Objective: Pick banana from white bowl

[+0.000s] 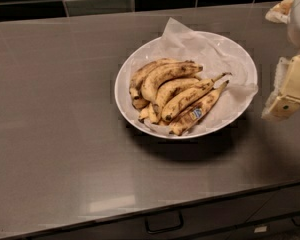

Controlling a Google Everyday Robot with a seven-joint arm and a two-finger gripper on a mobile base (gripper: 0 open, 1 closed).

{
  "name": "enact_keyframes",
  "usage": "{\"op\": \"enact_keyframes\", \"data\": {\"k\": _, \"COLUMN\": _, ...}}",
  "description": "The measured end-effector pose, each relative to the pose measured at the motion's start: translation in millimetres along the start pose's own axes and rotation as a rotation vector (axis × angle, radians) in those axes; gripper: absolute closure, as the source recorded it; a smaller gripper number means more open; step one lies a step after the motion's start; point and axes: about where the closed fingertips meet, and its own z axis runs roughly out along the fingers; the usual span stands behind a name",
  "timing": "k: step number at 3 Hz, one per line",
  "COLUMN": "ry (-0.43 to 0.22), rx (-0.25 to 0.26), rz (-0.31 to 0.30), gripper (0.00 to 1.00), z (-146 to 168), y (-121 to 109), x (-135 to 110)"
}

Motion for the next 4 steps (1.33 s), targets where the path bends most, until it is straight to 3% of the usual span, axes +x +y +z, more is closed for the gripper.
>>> {"op": "enact_keyframes", "data": {"k": 1, "ry": -0.001, "rx": 0.003, "rz": -0.006, "gripper": 0.0, "z": -1, "y": -1, "x": -2}}
{"op": "enact_keyframes", "data": {"k": 2, "ry": -0.021, "rx": -0.024, "rz": -0.056, "gripper": 0.0, "z": 11, "y": -11, "x": -17}}
{"op": "enact_keyframes", "data": {"k": 3, "ry": -0.051, "rx": -0.079, "rz": -0.138, "gripper": 0.0, "z": 33, "y": -21, "x": -43}}
{"op": "enact_keyframes", "data": {"k": 4, "ry": -0.079, "rx": -0.151, "rz": -0.213, "gripper": 0.13, "z": 56, "y": -23, "x": -64}}
